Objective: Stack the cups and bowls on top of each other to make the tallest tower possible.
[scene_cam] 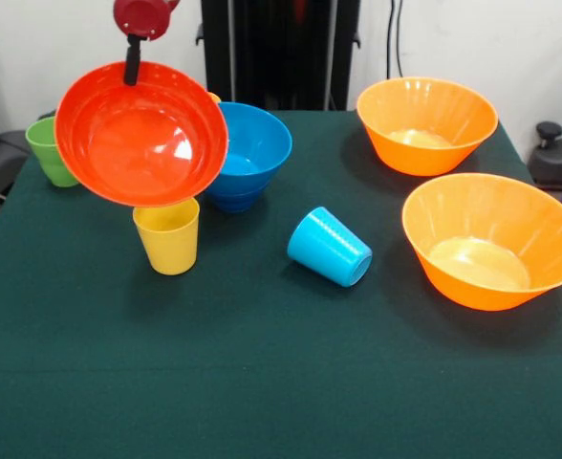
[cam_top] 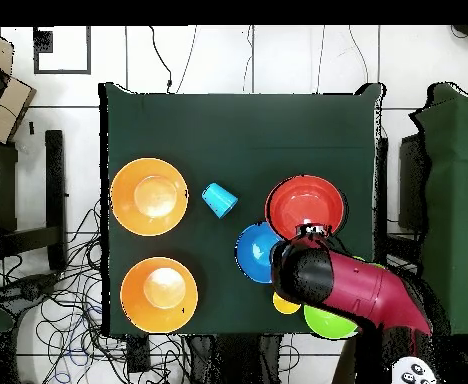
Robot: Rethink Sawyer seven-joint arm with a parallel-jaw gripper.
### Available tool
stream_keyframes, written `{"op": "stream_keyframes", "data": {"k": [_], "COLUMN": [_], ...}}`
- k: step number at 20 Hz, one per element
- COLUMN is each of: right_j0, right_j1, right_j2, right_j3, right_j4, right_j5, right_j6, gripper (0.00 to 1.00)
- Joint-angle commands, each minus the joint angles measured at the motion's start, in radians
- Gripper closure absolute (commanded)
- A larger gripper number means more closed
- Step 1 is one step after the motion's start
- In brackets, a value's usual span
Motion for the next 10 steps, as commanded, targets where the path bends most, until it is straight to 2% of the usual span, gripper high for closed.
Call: {"op": "stream_keyframes", "data": {"k": [1, 10], "right_j0": [0.073, 0.144], "right_j1": [0.033, 0.072], "right_j2": [-0.023, -0.084], "right_j3": [0.061, 0.073], "right_j4": [0.07, 0.119], "right_j5": [0.071, 0.06], "right_j6": [0.131, 0.144], "gripper": [1.0, 1.0]}}
